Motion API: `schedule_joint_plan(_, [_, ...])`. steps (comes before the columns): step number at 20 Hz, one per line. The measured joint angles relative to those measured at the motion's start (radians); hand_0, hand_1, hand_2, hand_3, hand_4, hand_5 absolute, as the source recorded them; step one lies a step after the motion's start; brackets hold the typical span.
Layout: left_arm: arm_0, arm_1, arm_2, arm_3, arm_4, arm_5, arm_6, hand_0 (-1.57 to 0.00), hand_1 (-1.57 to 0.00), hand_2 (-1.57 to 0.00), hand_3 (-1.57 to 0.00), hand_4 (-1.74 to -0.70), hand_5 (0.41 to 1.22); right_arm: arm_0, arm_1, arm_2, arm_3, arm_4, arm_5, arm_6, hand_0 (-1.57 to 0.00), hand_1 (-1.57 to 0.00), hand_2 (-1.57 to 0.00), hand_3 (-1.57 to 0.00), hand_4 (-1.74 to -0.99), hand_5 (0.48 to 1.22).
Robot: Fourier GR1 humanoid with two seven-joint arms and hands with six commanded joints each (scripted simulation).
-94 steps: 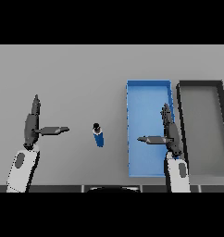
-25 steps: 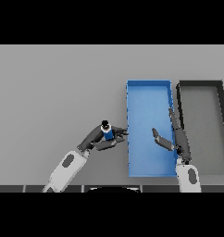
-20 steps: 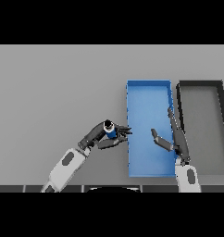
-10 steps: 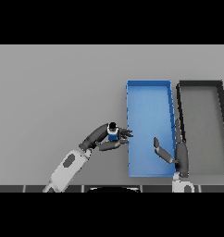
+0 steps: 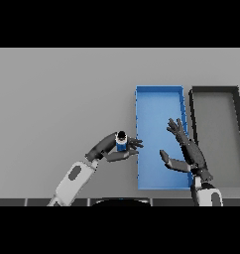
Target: Pick up the blue pipe and place it into the blue bin.
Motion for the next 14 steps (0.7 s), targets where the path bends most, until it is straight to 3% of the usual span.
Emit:
schedule_joint_plan(4, [0.006,-0.009,0.008,-0.001,-0.015,-0.007,0.008,-1.57,-1.57,-1.57,-1.57,-1.47,1.221,-0.169,-0.05,0.05,-0.002,-0.037,0.046,0.15,0.0,0.0,-0.08,0.0,-1.281,0.558])
schedule_joint_plan(7, [-0.005,-0.004,0.027,0.006,-0.027,-0.017,-0.001,-1.57,-1.57,-1.57,-1.57,-1.47,1.221,-0.26,-0.068,0.097,-0.003,-0.045,0.081,0.202,0.0,0.0,-0.04,0.0,-1.298,0.559])
schedule_joint_plan(8, [-0.013,-0.006,0.032,0.012,-0.026,-0.027,0.003,-1.57,-1.57,-1.57,-1.57,-1.47,1.221,-0.309,-0.069,0.107,0.003,-0.051,0.091,0.191,0.0,0.0,-0.04,0.0,-1.302,0.559])
schedule_joint_plan(12, [-0.011,-0.018,0.041,0.019,-0.031,-0.051,-0.025,-1.57,-1.57,-1.57,-1.57,-1.46,1.221,-0.425,-0.027,0.185,0.013,-0.091,0.109,0.271,0.0,0.0,-0.05,0.0,-1.268,0.555])
schedule_joint_plan(14, [-0.007,-0.022,0.051,0.012,-0.022,-0.063,-0.012,-1.57,-1.57,-1.57,-1.57,-1.46,1.221,-0.481,-0.008,0.21,0.033,-0.078,0.114,0.284,0.0,0.0,-0.05,0.0,-1.242,0.551])
